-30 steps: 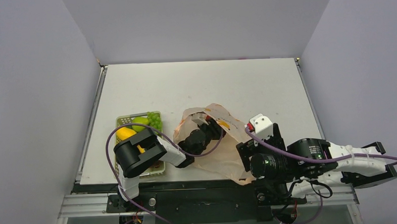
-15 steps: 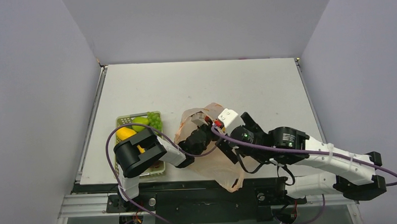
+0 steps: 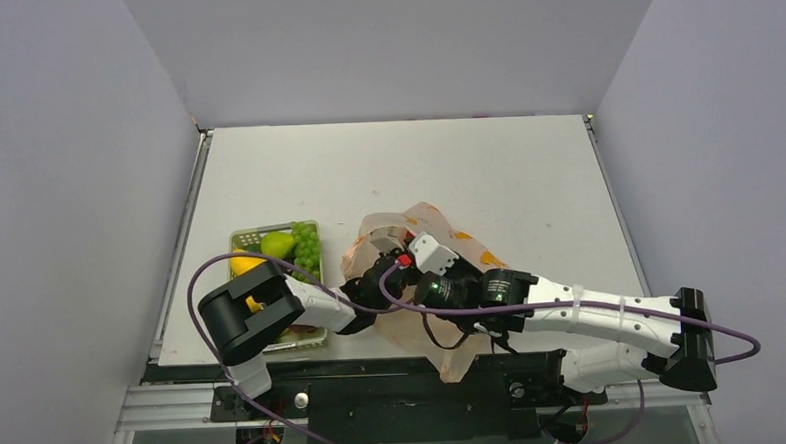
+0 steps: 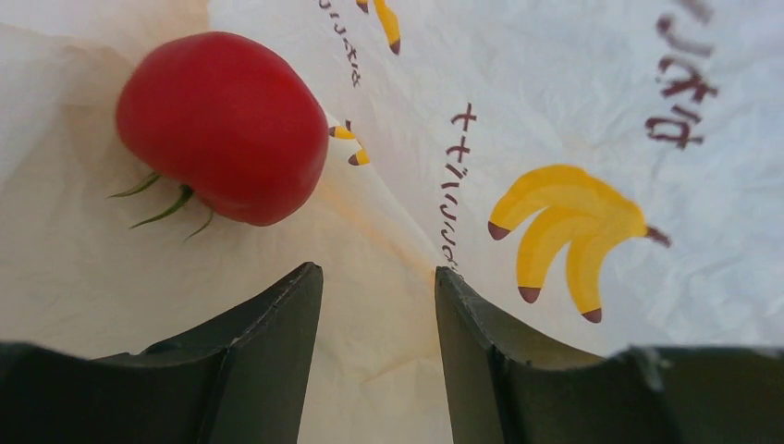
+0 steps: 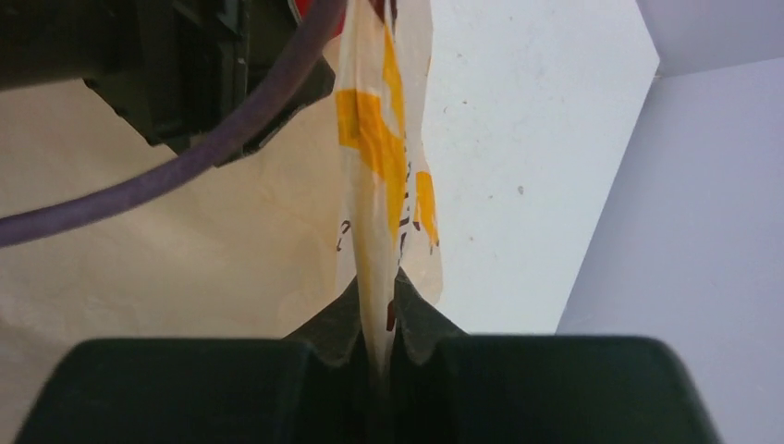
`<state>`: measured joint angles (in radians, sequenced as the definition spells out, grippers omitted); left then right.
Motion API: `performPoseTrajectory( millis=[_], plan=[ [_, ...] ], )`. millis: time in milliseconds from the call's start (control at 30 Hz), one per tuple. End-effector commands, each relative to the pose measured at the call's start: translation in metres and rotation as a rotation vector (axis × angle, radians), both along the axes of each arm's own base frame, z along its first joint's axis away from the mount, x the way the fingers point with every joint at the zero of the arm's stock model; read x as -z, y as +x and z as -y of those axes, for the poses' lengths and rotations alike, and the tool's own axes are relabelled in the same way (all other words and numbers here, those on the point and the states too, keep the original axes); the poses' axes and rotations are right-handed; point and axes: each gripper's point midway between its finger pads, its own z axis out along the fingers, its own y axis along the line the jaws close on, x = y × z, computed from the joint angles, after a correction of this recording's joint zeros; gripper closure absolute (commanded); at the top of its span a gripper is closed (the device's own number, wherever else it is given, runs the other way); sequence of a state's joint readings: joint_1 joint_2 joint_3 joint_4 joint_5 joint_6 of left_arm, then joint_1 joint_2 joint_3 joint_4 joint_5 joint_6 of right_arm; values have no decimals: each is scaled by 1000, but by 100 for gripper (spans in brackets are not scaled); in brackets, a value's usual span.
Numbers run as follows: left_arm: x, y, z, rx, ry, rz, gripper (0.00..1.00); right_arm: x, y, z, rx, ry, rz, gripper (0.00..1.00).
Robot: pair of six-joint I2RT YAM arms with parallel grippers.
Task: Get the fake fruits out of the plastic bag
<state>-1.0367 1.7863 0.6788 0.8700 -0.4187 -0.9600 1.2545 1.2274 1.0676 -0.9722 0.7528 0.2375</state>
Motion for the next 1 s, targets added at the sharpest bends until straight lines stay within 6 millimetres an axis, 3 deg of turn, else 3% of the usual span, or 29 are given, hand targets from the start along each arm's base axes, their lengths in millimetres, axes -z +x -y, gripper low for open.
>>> performPoseTrajectory(
  millis=[0,100,200,300,433,567,767,967],
  plan=[
    [-14,5,-26,-76,14,19,54,-19,0,-12,-41,162,71,100],
    [-12,4,-34,-91,14,21,53,-27,-17,-29,-148,262,56,100],
    [-17,-1,-33,-84,-27,59,53,-33,-58,-54,-339,379,-60,100],
    [-9,-19,-30,-87,-30,96,38,-24,-83,-62,-367,489,-179,100],
    [3,-28,-25,-105,-13,117,33,-10,-78,-50,-297,514,-164,100],
    [2,-31,-23,-117,40,167,31,-6,-73,-41,-265,533,-165,100],
    [6,-23,-23,-192,112,148,26,-6,-76,-41,-264,536,-195,100],
    [-14,-12,-26,-278,99,229,26,-2,-77,-42,-270,517,-199,100]
  ],
)
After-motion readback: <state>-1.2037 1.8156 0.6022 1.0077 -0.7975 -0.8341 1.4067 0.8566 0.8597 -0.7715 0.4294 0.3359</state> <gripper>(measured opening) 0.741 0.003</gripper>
